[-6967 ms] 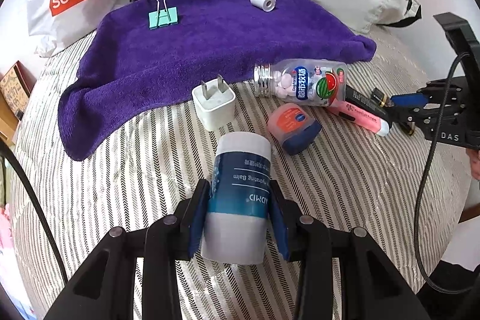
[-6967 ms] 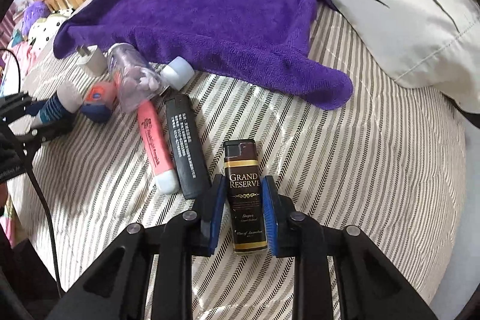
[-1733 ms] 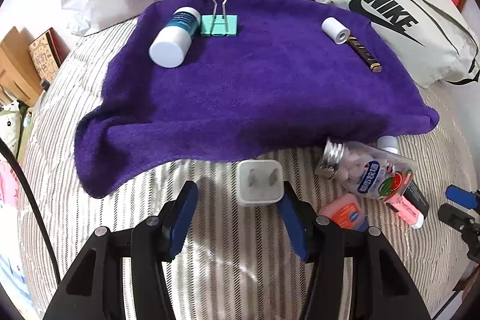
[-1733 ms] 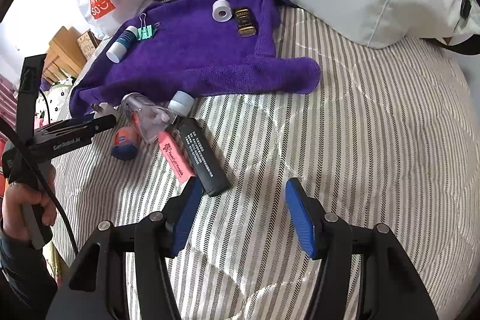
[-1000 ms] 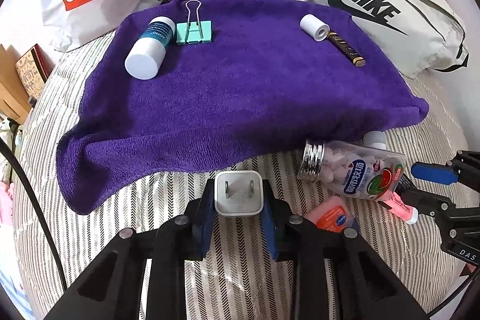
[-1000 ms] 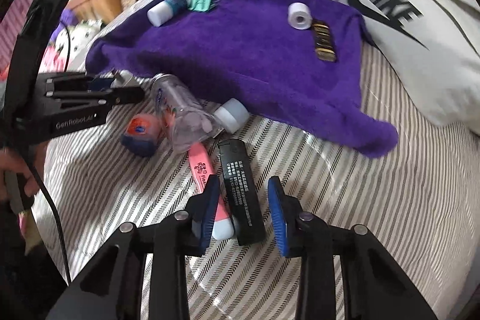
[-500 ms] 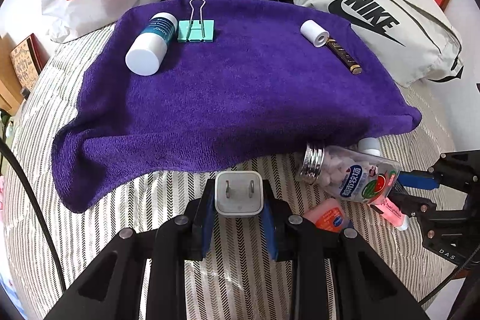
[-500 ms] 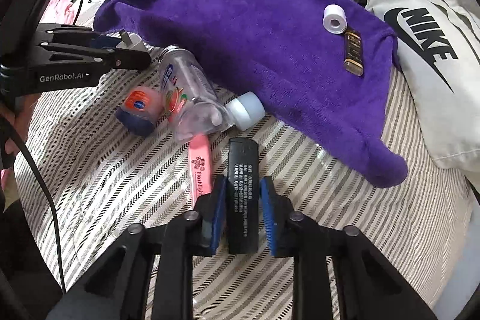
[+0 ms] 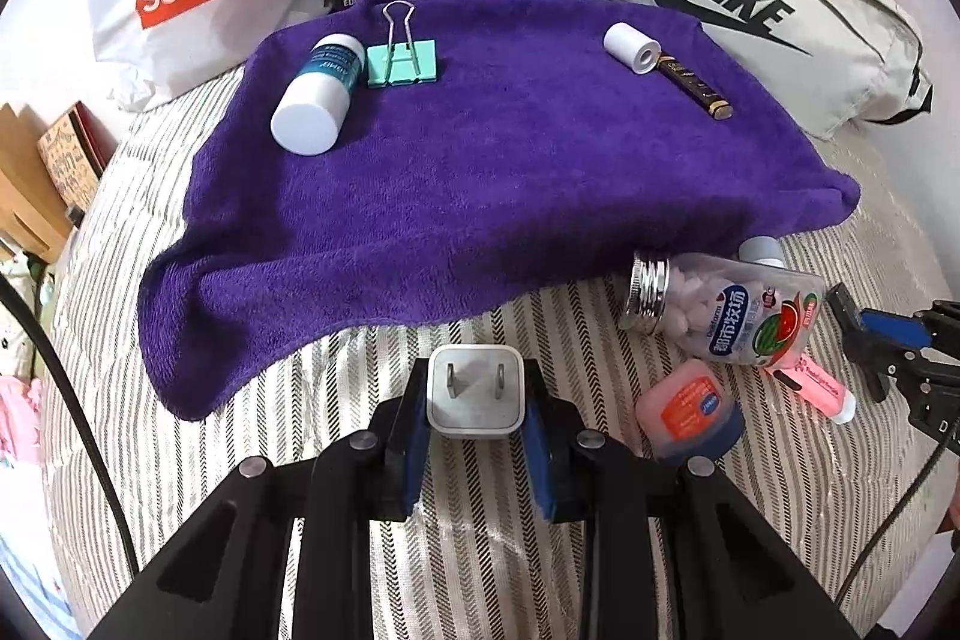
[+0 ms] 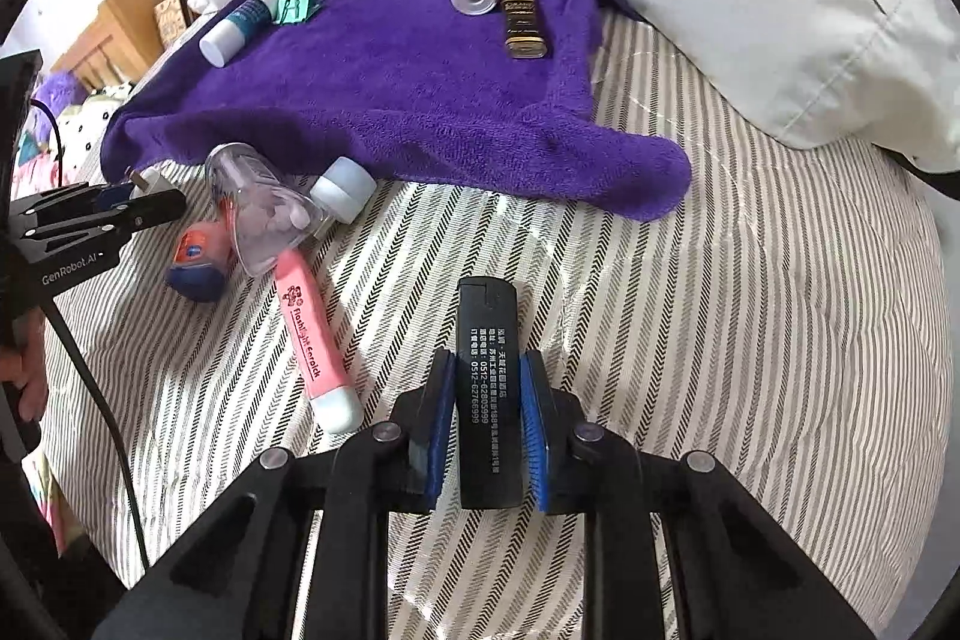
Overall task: Organize rigid objects
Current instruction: 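Grasp the white plug charger with the left tool while the right tool grasps the black marker, then set the charger by the balm jar with left tool while right sets marker by lighter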
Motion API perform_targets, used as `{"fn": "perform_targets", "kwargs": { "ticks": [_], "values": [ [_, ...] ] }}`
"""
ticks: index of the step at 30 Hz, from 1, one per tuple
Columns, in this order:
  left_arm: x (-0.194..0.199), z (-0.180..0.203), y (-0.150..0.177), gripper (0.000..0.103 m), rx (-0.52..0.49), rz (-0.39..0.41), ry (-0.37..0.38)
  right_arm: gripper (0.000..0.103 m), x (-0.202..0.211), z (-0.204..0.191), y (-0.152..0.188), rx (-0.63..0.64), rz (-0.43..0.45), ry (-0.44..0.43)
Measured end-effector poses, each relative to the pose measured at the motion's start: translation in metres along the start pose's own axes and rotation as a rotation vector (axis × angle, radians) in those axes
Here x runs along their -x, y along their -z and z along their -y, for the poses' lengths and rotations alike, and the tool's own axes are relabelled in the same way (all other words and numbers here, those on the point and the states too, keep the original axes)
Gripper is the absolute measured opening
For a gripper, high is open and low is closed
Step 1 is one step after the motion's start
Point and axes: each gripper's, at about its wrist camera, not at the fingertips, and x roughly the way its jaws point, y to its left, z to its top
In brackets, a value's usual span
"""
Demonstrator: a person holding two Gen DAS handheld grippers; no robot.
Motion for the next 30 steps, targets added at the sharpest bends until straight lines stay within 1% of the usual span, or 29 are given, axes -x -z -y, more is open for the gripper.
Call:
{"fn": "perform_targets", "kwargs": {
  "ticks": [3, 6, 7, 10, 11, 14, 18, 21, 23, 30],
  "values": [
    [-0.002, 0.0, -0.002, 0.027, 0.009, 0.015, 0.005, 0.022, 0.0, -0.005, 0.003, 0.019, 0.008, 0.037],
    [-0.001, 0.0, -0.001, 0.026, 0.005, 0.03, 0.016, 0.022, 0.001, -0.006, 0.008, 0.018, 0.019, 0.047],
    [-0.001, -0.002, -0.001, 0.026, 0.01, 0.03, 0.03, 0.022, 0.002, -0.005, 0.008, 0.018, 0.02, 0.046],
    [0.005, -0.016, 0.003, 0.026, 0.077, 0.021, 0.155, 0.022, 0.004, -0.001, 0.008, -0.01, 0.008, 0.012],
    [0.007, -0.019, 0.005, 0.026, 0.091, 0.025, 0.17, 0.022, 0.005, 0.002, 0.008, -0.022, -0.002, -0.012],
    [0.013, -0.023, 0.008, 0.026, 0.093, 0.028, 0.173, 0.022, 0.009, 0.008, 0.005, -0.056, 0.005, -0.058],
    [0.019, -0.03, 0.01, 0.026, 0.11, 0.034, 0.184, 0.022, 0.018, 0.014, 0.003, -0.063, 0.015, -0.061],
    [0.026, -0.035, 0.009, 0.026, 0.123, 0.052, 0.175, 0.022, 0.026, 0.013, -0.002, -0.06, 0.028, -0.075],
    [0.03, -0.038, 0.007, 0.026, 0.129, 0.06, 0.186, 0.022, 0.029, 0.013, -0.006, -0.053, 0.031, -0.073],
    [0.044, -0.047, -0.002, 0.026, 0.126, 0.088, 0.173, 0.022, 0.041, 0.013, -0.022, -0.046, 0.06, -0.096]
  ]
}}
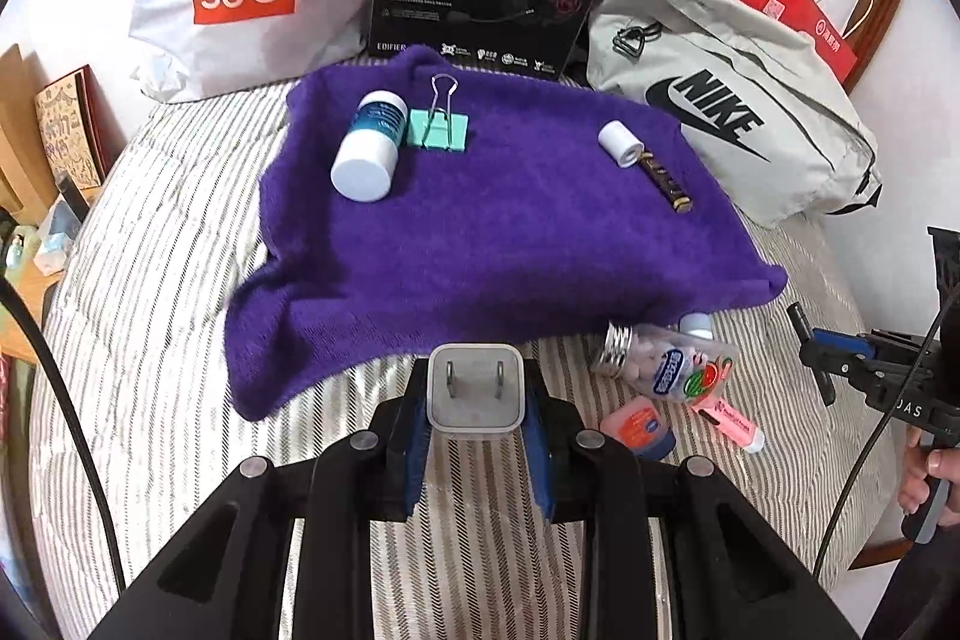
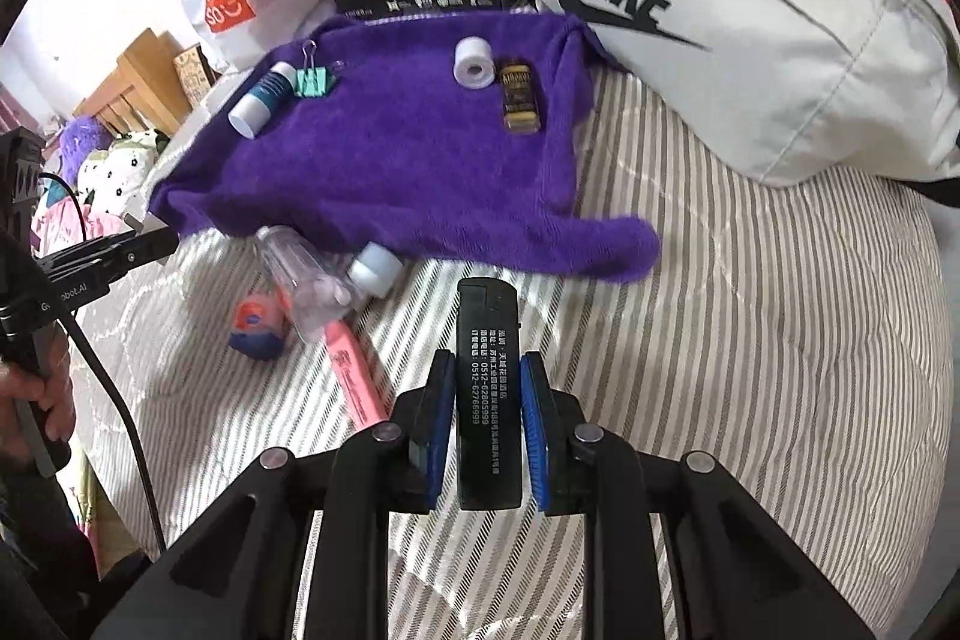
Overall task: Organize rigid objects
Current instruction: 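Set the charger by the balm jar with left tool while right sets marker by lighter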
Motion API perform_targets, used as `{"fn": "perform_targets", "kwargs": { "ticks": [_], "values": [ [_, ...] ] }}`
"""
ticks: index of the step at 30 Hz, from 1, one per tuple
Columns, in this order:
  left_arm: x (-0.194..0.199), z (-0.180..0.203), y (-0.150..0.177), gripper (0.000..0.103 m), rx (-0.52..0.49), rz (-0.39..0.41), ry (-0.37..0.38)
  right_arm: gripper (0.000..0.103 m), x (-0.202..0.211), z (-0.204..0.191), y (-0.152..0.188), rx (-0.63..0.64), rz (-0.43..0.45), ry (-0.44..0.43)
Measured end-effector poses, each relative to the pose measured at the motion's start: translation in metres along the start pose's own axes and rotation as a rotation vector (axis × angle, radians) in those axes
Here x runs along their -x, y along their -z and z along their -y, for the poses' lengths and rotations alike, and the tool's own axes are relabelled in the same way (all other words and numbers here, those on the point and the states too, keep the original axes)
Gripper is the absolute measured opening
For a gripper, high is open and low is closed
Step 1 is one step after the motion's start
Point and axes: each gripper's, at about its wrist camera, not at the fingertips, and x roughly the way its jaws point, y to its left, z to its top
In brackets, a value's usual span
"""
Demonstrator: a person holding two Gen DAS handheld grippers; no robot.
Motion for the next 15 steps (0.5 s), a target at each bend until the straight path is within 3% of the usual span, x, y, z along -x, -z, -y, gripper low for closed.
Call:
{"fn": "perform_targets", "kwargs": {
  "ticks": [15],
  "values": [
    [-0.004, -0.02, -0.03, 0.026, 0.006, 0.017, -0.017, 0.022, -0.005, -0.002, -0.058, 0.007, 0.02, -0.033]
  ]
}}
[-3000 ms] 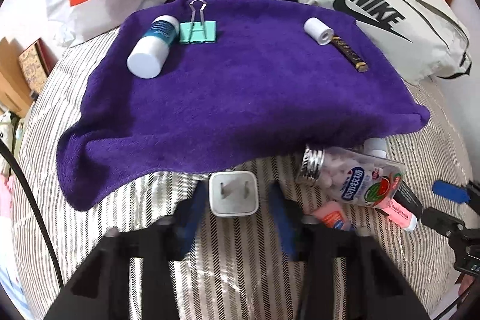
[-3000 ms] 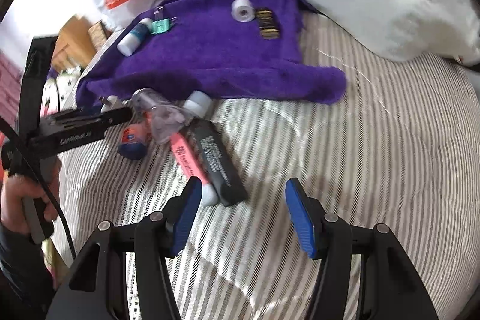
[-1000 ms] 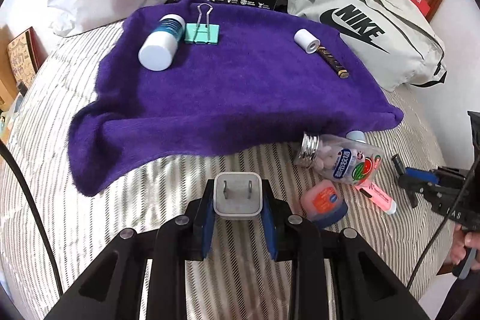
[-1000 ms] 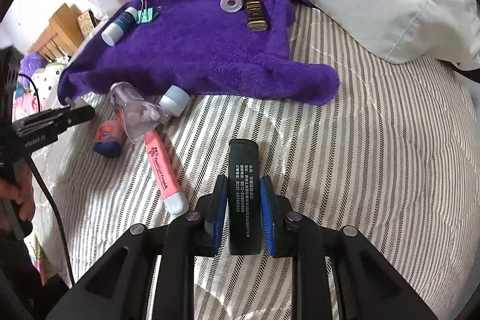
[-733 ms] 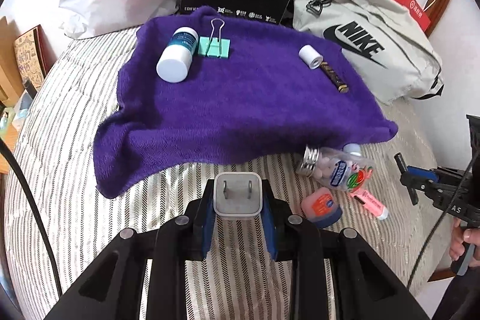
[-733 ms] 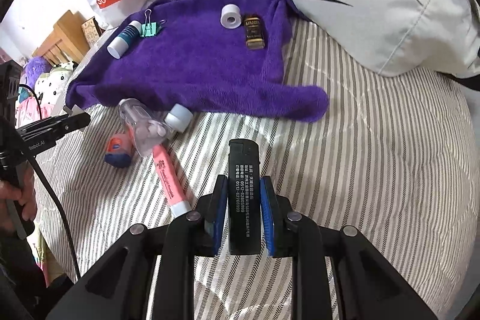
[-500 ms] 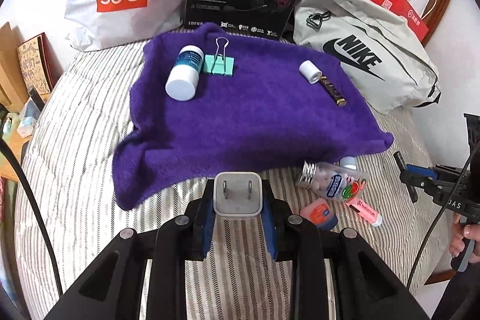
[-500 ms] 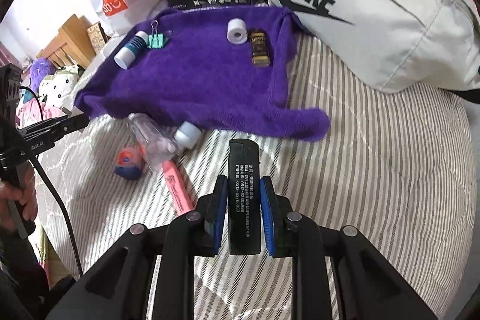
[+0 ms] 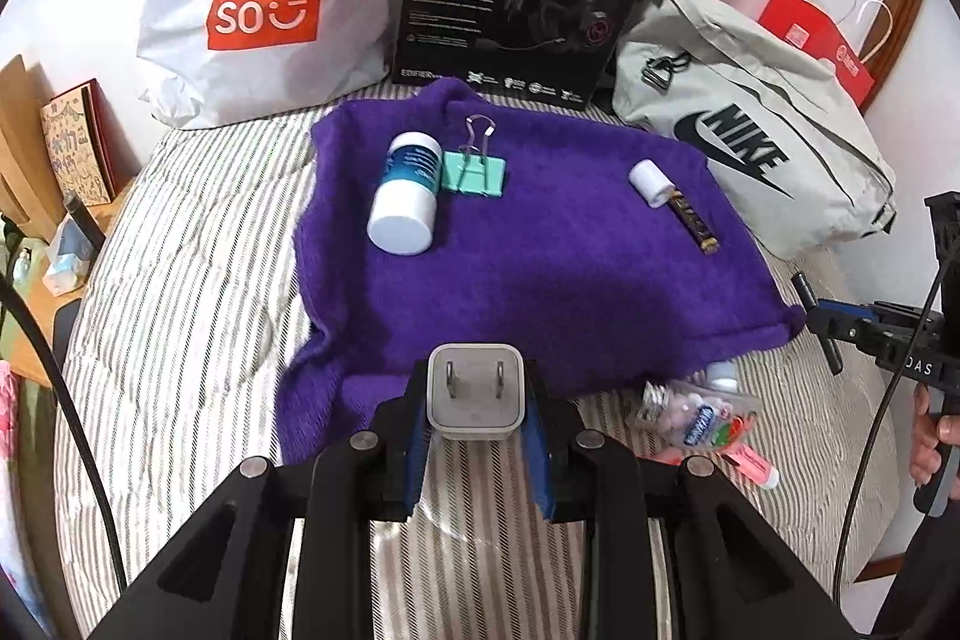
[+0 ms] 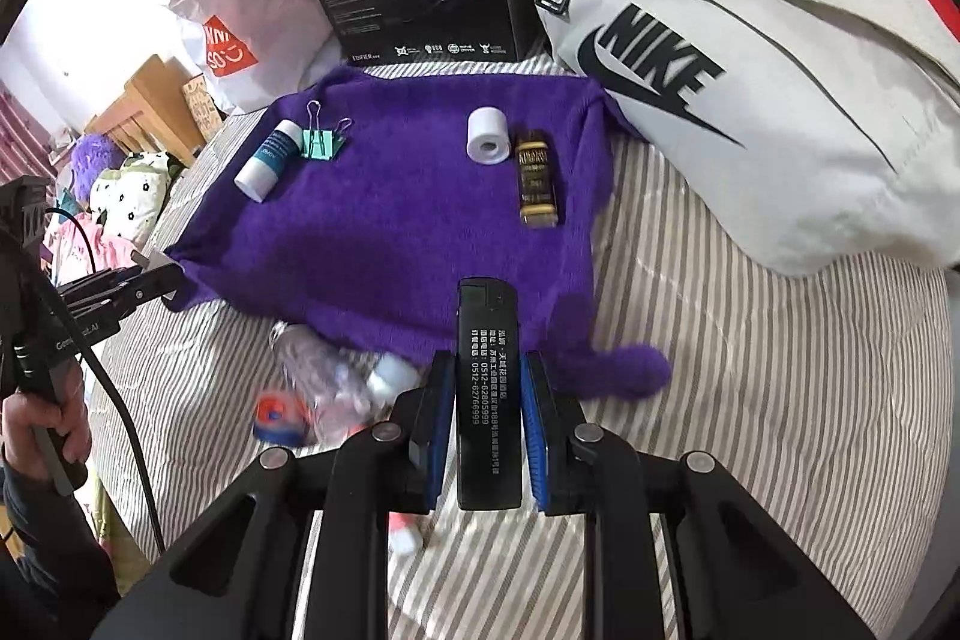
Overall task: Organize rigid objects
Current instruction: 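Set the charger by the balm jar with left tool while right sets marker by lighter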
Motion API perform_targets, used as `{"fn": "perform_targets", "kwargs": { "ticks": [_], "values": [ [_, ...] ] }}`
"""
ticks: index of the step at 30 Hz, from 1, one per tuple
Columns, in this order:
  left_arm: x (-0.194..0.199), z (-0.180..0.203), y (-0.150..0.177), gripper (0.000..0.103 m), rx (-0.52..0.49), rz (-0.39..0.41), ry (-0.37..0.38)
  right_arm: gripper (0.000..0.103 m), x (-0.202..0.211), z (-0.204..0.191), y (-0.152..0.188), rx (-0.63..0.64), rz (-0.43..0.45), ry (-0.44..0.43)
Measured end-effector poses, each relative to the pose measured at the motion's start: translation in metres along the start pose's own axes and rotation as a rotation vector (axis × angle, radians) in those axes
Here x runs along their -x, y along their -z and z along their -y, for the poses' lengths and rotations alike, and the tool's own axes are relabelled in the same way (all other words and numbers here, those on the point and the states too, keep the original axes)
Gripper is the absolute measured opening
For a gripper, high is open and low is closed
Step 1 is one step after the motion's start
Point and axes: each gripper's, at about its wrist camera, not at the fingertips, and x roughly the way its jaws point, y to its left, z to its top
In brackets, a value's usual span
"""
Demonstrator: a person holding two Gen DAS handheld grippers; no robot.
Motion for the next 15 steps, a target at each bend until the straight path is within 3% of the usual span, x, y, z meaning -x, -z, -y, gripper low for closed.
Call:
{"fn": "perform_targets", "kwargs": {
  "ticks": [15],
  "values": [
    [-0.035, -0.021, -0.034, 0.026, 0.003, -0.032, -0.006, 0.022, -0.054, -0.001, -0.049, 0.056, -0.063, 0.032]
  ]
}}
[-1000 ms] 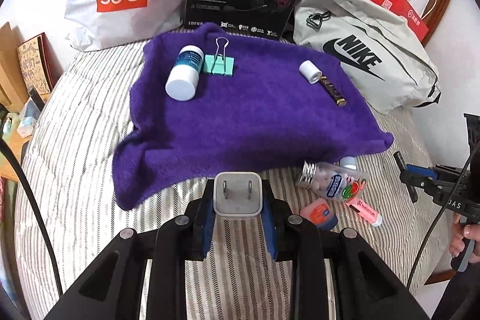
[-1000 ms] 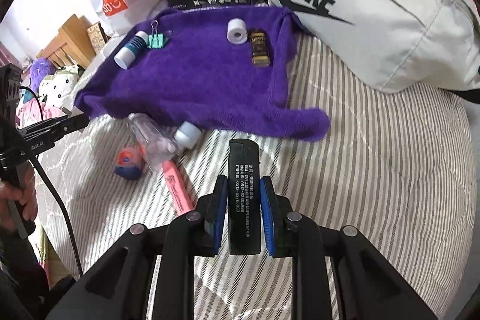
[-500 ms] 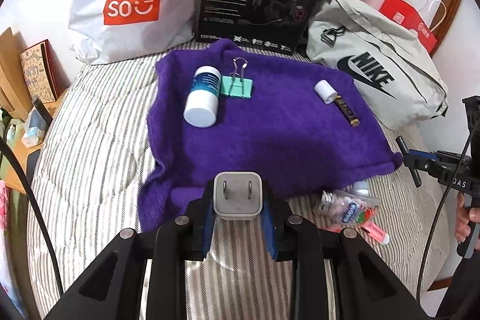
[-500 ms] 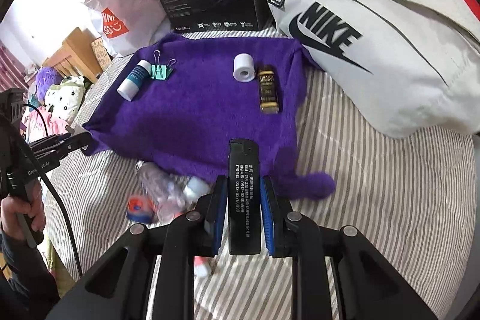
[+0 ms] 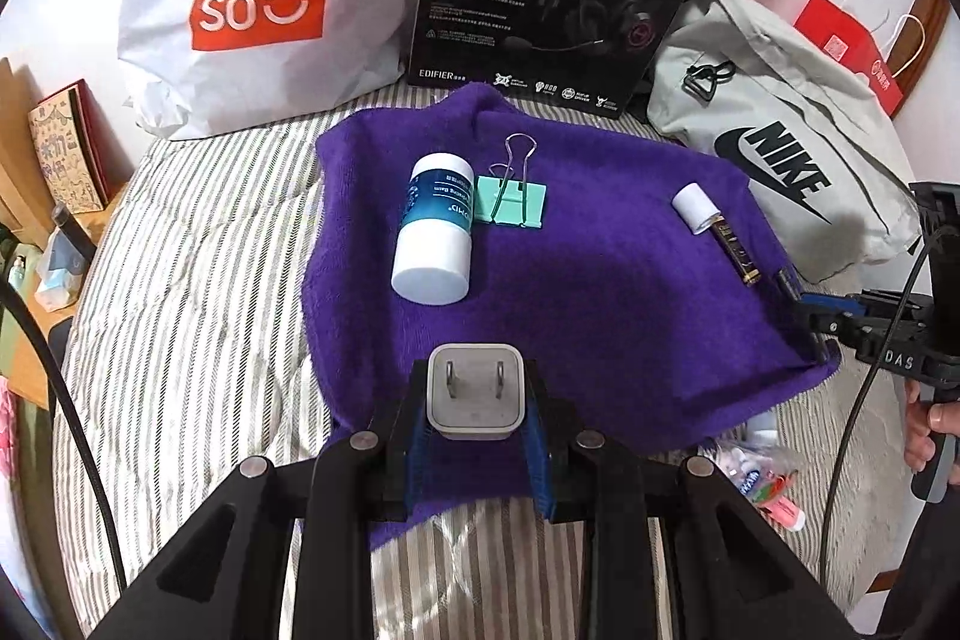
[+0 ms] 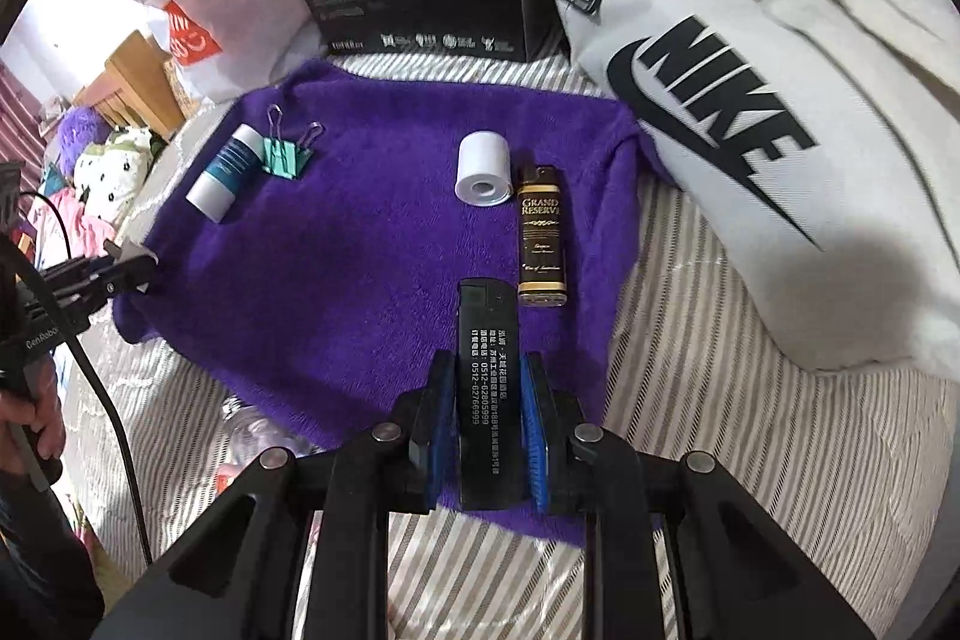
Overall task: Organize rigid objects
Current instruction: 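Set the charger by the balm jar with left tool while right sets marker by lighter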
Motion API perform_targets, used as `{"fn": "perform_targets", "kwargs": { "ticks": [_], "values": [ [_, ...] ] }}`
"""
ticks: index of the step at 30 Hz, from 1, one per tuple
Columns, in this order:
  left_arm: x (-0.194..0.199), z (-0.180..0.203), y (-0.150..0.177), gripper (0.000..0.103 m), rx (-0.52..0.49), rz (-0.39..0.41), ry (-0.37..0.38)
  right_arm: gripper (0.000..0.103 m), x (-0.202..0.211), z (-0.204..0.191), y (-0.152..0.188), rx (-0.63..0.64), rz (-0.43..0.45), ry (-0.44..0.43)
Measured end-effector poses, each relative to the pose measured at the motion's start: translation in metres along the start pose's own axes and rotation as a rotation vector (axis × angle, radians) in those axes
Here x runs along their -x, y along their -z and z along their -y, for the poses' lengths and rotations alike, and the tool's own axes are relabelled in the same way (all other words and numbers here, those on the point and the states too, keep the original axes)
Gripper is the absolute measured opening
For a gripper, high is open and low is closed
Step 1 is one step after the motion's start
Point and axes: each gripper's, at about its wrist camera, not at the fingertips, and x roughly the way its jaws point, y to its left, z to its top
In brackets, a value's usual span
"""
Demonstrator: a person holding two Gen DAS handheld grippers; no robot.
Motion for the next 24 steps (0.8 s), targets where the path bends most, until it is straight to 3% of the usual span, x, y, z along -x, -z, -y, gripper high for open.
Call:
{"fn": "perform_targets", "kwargs": {
  "ticks": [10, 24],
  "values": [
    [-0.021, -0.004, -0.006, 0.026, 0.0, -0.025, 0.015, 0.022, -0.031, -0.009, -0.002, 0.05, -0.063, 0.036],
    [-0.039, -0.006, -0.014, 0.026, -0.046, -0.061, -0.024, 0.022, -0.039, -0.011, -0.004, 0.108, -0.055, 0.07]
  ]
}}
